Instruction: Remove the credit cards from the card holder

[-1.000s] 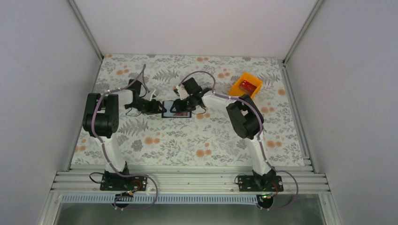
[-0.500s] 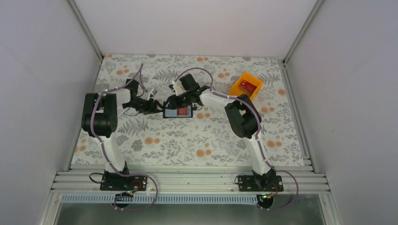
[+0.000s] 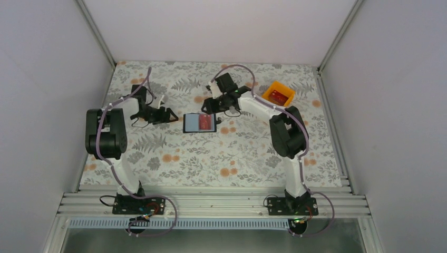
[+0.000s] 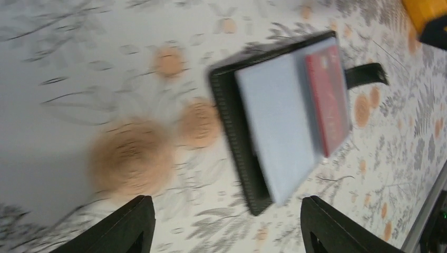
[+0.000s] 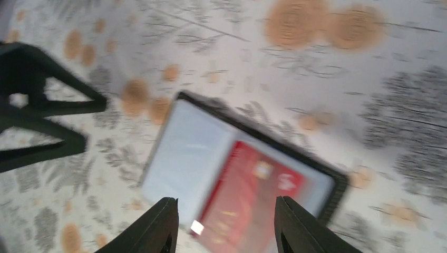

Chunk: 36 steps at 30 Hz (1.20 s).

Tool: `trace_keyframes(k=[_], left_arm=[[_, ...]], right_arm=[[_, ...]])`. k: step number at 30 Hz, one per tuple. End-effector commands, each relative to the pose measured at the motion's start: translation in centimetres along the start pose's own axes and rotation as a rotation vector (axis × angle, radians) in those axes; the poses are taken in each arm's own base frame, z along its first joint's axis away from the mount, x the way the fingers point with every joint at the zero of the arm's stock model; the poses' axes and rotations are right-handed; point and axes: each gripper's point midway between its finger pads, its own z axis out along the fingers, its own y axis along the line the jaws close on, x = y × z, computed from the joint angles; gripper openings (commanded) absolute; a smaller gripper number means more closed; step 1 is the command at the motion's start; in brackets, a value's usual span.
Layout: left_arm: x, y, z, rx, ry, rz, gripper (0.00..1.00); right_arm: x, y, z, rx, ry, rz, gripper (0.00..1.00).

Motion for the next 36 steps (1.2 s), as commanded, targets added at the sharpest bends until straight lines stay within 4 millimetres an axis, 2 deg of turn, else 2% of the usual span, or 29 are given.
trace_keyframes(k=[1,2,4,6,7,9,11,16,22,26,29,36], left_arm=[[-2.1,-5.3,-1.1,0.010,-0.024,0.181,0.68],[-2.7,-7.2,-1.2,0.033,-0.031,0.231,0.67],[-2.2,-10.3,-0.3,0.114,-0.006,0.285,0.63],[-0.9,-11.7,1.5,0.185,0.048,0.277,0.58],[-0.4,-11.6,2.4,0.195,0.075,0.258,0.55],[0.1,-10.2,3.8,0.173,0.119,0.206,0.51],[0.5,-8.8,4.9,0.143,0.144,0.173,0.50],[1.0,-7.5,7.1,0.149,0.185,0.123,0.50],[1.6,-8.8,8.4,0.226,0.217,0.126,0.51],[2.4,-9.1,9.2,0.255,0.244,0.119,0.50],[2.3,-9.1,9.6,0.270,0.255,0.111,0.50],[2.0,-10.5,9.0,0.342,0.237,0.136,0.30]], right_arm=[[2.9,-5.6,0.3,0.097,0.101,0.074,0.48],[2.8,-5.7,0.4,0.059,0.093,0.088,0.46],[3.3,-6.0,1.1,0.019,0.107,0.111,0.44],[3.7,-5.9,1.8,-0.010,0.121,0.119,0.44],[4.3,-5.9,2.2,-0.031,0.134,0.126,0.42],[5.1,-6.0,2.8,-0.045,0.153,0.139,0.40],[6.0,-6.4,3.0,-0.036,0.162,0.148,0.40],[7.4,-6.0,3.3,-0.081,0.183,0.168,0.38],[8.0,-4.4,4.0,-0.211,0.183,0.202,0.33],[7.2,-2.9,4.2,-0.297,0.161,0.220,0.29],[6.6,-1.4,4.0,-0.376,0.151,0.209,0.28],[6.1,0.9,2.9,-0.517,0.142,0.175,0.27]])
